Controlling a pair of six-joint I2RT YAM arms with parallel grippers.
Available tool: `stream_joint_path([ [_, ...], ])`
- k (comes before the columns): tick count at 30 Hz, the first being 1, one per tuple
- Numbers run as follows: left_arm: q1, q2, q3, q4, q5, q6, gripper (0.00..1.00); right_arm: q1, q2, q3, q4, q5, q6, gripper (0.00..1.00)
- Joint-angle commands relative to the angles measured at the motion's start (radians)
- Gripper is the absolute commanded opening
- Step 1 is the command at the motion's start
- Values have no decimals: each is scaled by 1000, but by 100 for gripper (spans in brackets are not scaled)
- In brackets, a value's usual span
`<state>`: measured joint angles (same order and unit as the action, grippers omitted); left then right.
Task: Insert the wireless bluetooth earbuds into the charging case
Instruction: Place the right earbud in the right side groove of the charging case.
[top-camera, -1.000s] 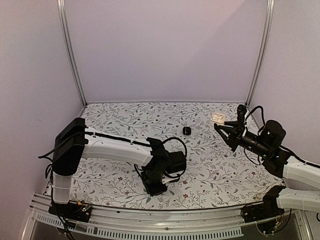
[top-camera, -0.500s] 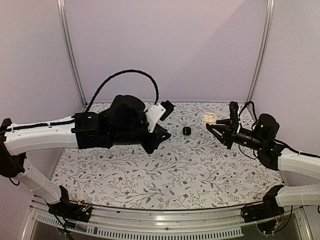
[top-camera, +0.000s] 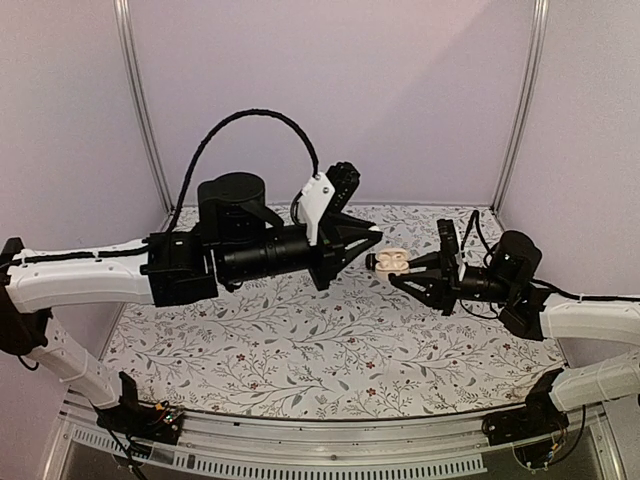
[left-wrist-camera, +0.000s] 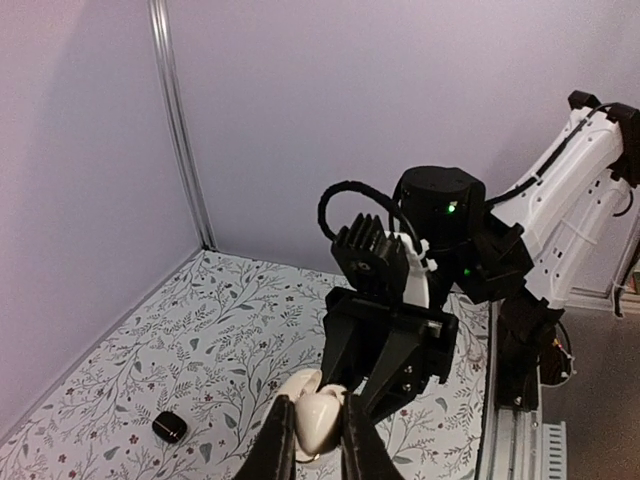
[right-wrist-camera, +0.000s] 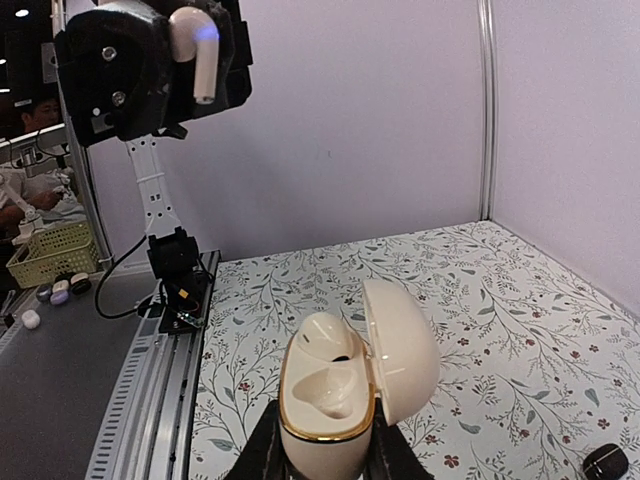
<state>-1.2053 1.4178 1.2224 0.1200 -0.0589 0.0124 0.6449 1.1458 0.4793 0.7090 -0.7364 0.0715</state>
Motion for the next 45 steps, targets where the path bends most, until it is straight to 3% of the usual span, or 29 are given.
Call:
stream_joint_path([
  [1, -20, 77, 74, 28, 98, 39, 0, 28, 13, 35, 58, -41, -42, 0],
  [27, -29, 199, 157, -95, 62, 66, 0, 67, 17, 48, 98, -9, 14, 0],
  [35, -29, 217, 175, -112, -20, 61, 0, 67, 7, 42, 103, 1, 23, 0],
  [45, -28, 237, 190, -157, 10, 58, 0, 67, -4, 42, 103, 30, 37, 0],
])
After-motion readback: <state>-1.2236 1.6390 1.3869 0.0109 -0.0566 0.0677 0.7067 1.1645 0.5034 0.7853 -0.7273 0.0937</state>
